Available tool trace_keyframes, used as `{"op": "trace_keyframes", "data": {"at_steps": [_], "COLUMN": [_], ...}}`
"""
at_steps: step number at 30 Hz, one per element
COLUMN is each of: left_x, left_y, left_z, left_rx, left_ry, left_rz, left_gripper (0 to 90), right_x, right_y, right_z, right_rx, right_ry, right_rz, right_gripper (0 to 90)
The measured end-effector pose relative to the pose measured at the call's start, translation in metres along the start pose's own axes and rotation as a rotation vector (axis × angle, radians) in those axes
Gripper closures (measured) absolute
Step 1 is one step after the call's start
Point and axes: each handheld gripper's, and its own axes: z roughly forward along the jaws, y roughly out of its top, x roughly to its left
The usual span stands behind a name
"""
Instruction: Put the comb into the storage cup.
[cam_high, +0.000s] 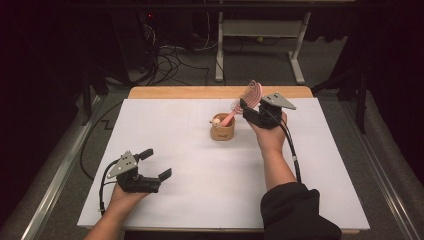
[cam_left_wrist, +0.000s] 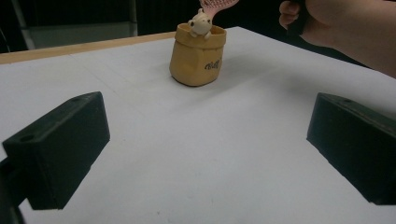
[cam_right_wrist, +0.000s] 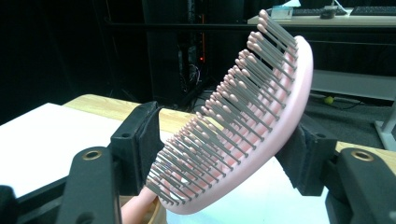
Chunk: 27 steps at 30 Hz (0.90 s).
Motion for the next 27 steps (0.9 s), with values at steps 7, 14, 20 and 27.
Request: {"op": "trace_keyframes", "data": {"at_steps": [7, 14, 20, 27], "left_x": [0.0001, 0.0001, 0.0003, 0.0008], "left_y": [-0.0003, -0.0003, -0.0005, -0.0007], "left_z": [0.0007, 0.0004, 0.0004, 0.0002], "left_rx": [0.007, 0.006, 0.007, 0.005], "left_ry": [0.003, 0.002, 0.001, -0.001], "left_rz": [-0.004, -0.004, -0.006, -0.009], "left_gripper": [0.0, 0.0, 0.0, 0.0], "right_x": [-0.0016, -0.003, -0.0035, -0.0056], "right_y": [-0.001, -0.0026, -0.0033, -0.0037], "right_z": [-0.0003, -0.0002, -0.0005, -0.001], "right_rx": [0.014, 0.024, 0.031, 0.041], "right_ry": [-0.009, -0.013, -0.017, -0.021], "right_rz": [0.0, 0.001, -0.002, -0.008], "right_gripper": [33.3, 31.2, 30.3, 30.5]}}
